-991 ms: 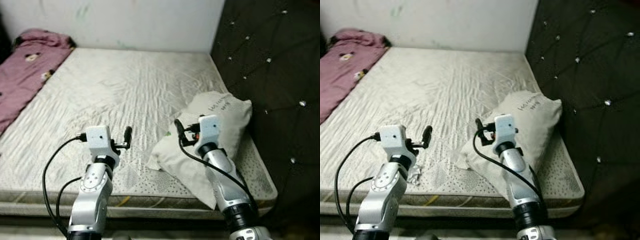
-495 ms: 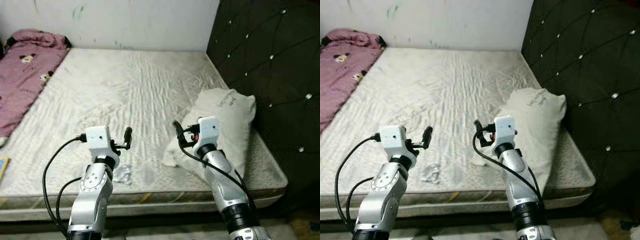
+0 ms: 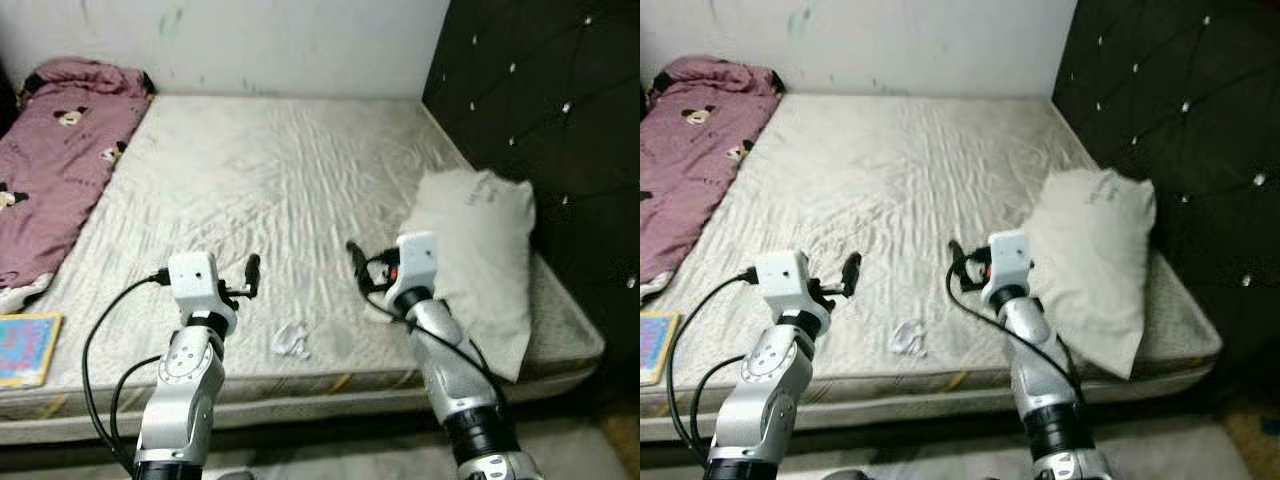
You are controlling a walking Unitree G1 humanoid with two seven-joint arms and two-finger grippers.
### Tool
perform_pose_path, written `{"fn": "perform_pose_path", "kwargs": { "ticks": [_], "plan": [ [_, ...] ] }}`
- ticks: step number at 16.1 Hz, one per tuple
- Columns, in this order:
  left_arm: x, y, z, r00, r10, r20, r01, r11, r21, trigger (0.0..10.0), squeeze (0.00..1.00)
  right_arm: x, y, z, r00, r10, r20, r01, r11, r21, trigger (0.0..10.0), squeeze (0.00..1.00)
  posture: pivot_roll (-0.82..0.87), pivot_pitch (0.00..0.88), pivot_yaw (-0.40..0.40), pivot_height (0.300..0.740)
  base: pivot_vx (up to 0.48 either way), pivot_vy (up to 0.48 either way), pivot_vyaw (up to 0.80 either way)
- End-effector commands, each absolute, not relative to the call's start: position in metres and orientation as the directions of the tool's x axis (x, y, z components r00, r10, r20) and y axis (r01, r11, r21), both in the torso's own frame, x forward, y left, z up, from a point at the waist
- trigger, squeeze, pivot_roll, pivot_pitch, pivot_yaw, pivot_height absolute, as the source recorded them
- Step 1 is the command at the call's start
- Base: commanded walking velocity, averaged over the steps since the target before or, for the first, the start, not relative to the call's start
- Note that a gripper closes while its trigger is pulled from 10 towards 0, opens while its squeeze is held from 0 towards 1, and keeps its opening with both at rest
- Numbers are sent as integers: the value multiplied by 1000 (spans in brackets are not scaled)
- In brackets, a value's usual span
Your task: Clean up the room
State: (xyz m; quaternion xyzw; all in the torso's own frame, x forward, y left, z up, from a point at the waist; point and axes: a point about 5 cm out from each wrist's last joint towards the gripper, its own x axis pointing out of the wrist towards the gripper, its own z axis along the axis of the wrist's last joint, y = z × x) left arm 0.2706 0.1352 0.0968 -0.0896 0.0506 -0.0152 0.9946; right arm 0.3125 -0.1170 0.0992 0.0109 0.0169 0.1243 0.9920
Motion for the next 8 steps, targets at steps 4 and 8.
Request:
{"fn": "perform_pose_path", "kwargs": {
  "ticks": [4, 8],
  "plan": [
    [271, 133, 104, 998, -15, -53, 7, 990, -140, 10000, 0, 313, -133, 98, 981, 188, -43, -186, 981, 44, 10000, 0, 54, 0, -32, 740, 0, 120, 0],
    [271, 137, 106, 999, 8, -45, -13, 995, -102, 10000, 0, 313, -131, 100, 981, 190, -41, -188, 981, 57, 10000, 0, 54, 0, -35, 740, 0, 0, 0]
  ]
}}
